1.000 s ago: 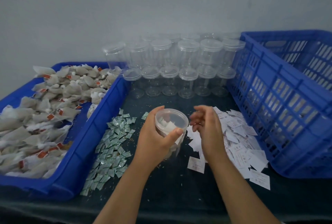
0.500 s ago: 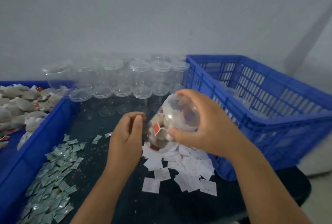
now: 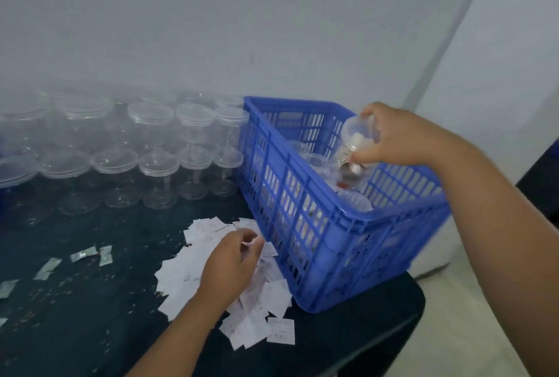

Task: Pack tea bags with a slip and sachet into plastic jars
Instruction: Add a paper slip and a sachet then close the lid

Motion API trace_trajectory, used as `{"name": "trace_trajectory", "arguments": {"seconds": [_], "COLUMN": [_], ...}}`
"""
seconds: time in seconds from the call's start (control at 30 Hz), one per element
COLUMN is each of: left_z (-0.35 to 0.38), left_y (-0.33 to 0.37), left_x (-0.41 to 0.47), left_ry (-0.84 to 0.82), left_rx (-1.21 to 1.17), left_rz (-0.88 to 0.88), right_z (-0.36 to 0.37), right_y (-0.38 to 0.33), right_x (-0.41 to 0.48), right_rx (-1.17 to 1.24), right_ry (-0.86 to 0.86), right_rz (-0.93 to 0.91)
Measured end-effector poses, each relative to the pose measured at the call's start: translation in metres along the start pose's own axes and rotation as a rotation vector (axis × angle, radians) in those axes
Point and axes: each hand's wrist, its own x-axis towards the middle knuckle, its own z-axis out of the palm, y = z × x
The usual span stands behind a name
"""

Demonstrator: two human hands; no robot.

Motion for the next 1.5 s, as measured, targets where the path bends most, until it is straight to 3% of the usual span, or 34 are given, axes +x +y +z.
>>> {"name": "trace_trajectory", "arguments": {"seconds": [0.17,0.3,0.53,0.77,0.93,1.1,1.23,1.37,1.43,1.5], "left_z": [0.017,0.019,0.018,0.02,0.019,0.02,0.02,0.019,0.018,0.016], "left_y": [-0.017,-0.023,-0.025,-0.027,-0.026,-0.029,-0.028,-0.027,-0.025,-0.022], "left_x": [0.003,0.002,0.0,0.0,0.002,0.002,0.003,0.002,0.002,0.002], "left_ry": [0.065,0.066,0.079,0.093,0.095,0.096,0.098,0.085,0.072,0.058], "left_rx": [0.069,0.081,0.066,0.069,0.045,0.052,0.072,0.071,0.075,0.077], "left_rz": [0.074,0.141,0.142,0.162,0.179,0.172,0.195,0.186,0.171,0.148], "right_z": [0.02,0.028,0.024,0.02,0.061,0.095,0.098,0.097,0.09,0.074], "right_y": [0.017,0.034,0.047,0.054,0.063,0.062,0.062,0.058,0.051,0.04], "right_x": [0.015,0.02,0.023,0.038,0.051,0.051,0.049,0.053,0.056,0.056], "right_rx": [-0.28,-0.239,-0.183,-0.579,-0.592,-0.54,-0.61,-0.531,-0.544,-0.627], "right_ry": [-0.262,-0.512,-0.625,-0.505,-0.774,-0.995,-0.956,-0.961,-0.859,-0.651], "right_rz": [0.105,0.319,0.527,0.439,0.476,0.307,0.201,0.319,0.317,0.16]}}
